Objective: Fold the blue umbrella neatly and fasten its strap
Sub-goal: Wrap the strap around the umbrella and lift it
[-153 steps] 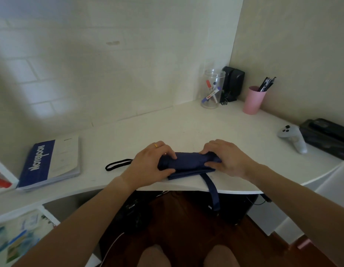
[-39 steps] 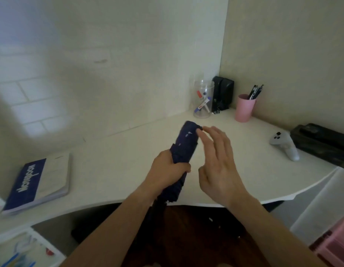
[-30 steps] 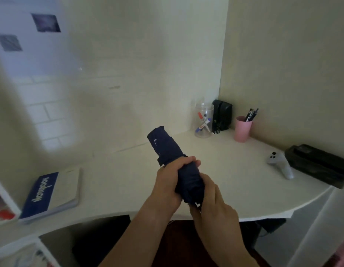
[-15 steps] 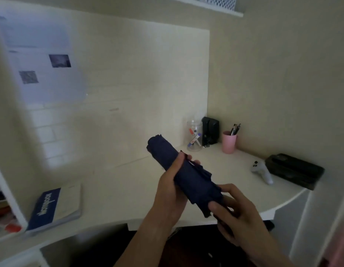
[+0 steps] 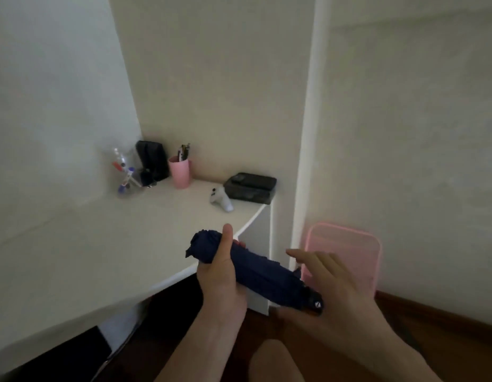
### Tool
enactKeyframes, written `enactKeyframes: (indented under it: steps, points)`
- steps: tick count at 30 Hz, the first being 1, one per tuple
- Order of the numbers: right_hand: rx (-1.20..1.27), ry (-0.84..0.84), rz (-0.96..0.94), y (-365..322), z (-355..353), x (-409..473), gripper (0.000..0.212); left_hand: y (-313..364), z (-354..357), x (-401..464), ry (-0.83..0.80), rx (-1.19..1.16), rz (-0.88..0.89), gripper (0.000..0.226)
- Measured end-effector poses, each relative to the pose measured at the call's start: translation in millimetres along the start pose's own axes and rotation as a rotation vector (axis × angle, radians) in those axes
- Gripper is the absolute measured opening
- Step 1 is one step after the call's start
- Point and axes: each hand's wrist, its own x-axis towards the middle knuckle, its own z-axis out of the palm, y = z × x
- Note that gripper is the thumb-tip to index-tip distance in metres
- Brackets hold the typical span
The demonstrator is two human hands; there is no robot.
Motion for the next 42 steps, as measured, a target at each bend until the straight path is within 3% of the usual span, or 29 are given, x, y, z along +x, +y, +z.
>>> enactKeyframes:
  steps: [3,5,7,9,11,12,14,15,16,18,22,26,30,35,39,41,42]
  points:
    - [-0.139,-0.035,0.072,33.7,9.8,-11.1,0.085,-61.1,33.4,7.4,-0.005,0.074,-0.189,0.046]
    - [-0.184,-0.021,0.154,75.8,17.8,-16.3,0.079,-99.6,53.7,14.2,-0.131,0.168,-0.292,0.048]
    - [-0.118,-0.049,0.241,127.9,24.5,-18.2,0.07,-136.8,67.2,29.8,-0.243,0.279,-0.298,0.055]
    - [-0.012,-0.054,0.316,180.9,29.8,-13.9,0.061,-170.9,76.8,55.3,-0.314,0.457,-0.202,0.079]
    - [0.027,-0.064,0.368,236.2,41.1,-2.5,0.055,-201.3,82.1,88.7,-0.381,0.837,0.061,0.105]
    - [0.035,-0.079,0.387,263.8,49.7,5.6,0.053,-215.7,82.1,108.9,-0.463,1.07,0.302,0.108]
    - [0.075,-0.118,0.422,318.3,71.1,26.2,0.049,-250.5,86.3,158.5,-0.822,1.491,0.866,0.092]
    - [0.09,-0.135,0.435,344.8,82.5,38.2,0.049,-269.6,93.3,184.9,-1.007,1.652,1.048,0.08]
    - [0.096,-0.153,0.449,369.8,92.8,51.3,0.049,-290.6,101.9,213.1,-1.139,1.771,1.116,0.073]
    - [0.103,-0.19,0.461,417.5,113.1,79.9,0.048,-328.0,126.2,264.7,-1.255,1.887,1.115,0.065]
    - [0.101,-0.261,0.494,512.0,169.6,133.1,0.044,-400.4,167.4,361.3,-1.336,1.971,1.063,0.057]
    - [-0.035,-0.227,0.51,592.1,238.2,187.9,0.04,-476.2,180.3,447.1,-1.296,2.052,0.957,0.05]
    - [0.008,-0.27,0.523,659.2,311.0,218.1,0.039,-538.7,180.4,518.0,-1.224,2.083,0.803,0.048]
    - [0.076,-0.282,0.543,709.8,371.0,229.6,0.036,-600.5,157.7,574.3,-1.193,2.072,0.63,0.051]
    - [0.109,-0.298,0.557,730.7,400.7,219.1,0.035,-631.8,131.0,584.7,-1.136,2.004,0.568,0.041]
    - [0.131,-0.293,0.559,730.7,409.3,213.0,0.034,-636.0,121.0,581.0,-1.161,2.005,0.592,0.035]
    - [0.128,-0.289,0.559,729.0,413.5,209.7,0.033,-637.2,115.7,578.9,-1.193,2.018,0.618,0.043]
